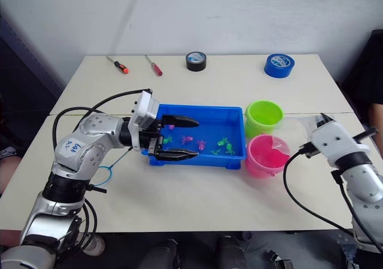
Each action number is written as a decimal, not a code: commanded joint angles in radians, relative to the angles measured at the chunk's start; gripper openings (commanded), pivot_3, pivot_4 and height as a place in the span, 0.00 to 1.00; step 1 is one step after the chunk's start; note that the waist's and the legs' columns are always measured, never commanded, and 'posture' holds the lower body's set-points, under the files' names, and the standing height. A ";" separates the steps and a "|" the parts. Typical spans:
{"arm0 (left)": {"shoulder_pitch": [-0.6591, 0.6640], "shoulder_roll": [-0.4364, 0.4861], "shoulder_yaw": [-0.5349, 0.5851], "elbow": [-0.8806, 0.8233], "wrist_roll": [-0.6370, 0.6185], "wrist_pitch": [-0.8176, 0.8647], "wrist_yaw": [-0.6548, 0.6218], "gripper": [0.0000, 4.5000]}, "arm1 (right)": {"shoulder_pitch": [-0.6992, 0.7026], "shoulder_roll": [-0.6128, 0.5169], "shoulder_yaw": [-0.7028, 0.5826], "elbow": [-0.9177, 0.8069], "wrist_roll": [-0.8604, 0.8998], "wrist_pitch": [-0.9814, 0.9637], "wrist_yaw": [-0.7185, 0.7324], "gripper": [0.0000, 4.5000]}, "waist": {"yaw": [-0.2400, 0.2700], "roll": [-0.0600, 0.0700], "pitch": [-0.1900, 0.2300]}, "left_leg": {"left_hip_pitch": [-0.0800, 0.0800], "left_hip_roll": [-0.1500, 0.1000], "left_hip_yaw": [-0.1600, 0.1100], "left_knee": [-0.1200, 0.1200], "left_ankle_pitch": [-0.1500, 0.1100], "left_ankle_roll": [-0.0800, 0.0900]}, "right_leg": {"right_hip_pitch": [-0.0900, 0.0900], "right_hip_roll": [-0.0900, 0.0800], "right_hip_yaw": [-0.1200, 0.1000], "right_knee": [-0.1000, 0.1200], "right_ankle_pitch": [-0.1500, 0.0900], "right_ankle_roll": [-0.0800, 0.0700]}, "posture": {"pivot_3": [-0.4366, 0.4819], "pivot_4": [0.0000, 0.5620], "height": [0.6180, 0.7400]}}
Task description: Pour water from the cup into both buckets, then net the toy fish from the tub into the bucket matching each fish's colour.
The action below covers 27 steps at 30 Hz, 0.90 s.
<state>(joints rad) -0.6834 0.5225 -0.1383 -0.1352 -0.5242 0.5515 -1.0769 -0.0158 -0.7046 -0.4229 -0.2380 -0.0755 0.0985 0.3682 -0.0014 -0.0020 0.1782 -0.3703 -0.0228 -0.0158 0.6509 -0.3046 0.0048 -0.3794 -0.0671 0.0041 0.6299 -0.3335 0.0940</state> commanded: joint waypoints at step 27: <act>-0.116 -0.045 0.029 0.159 0.068 -0.056 0.041 1.00 | -0.586 -0.103 0.228 0.458 0.041 0.160 -0.075 0.02 | -0.003 0.000 0.000 | -0.008 0.000 0.008 0.002 0.001 0.001 | -0.015 0.000 0.005 0.014 0.000 0.000 | 0.48 0.27 0.97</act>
<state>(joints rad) -0.7771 0.4801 -0.1270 0.0270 -0.4621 0.5141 -1.0367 -0.5666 -0.7712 -0.2101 0.2056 0.0255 0.3410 0.3162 -0.0043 -0.0021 0.1782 -0.3788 -0.0230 -0.0078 0.6530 -0.3032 0.0054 -0.3947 -0.0673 0.0091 0.6439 -0.3335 0.0940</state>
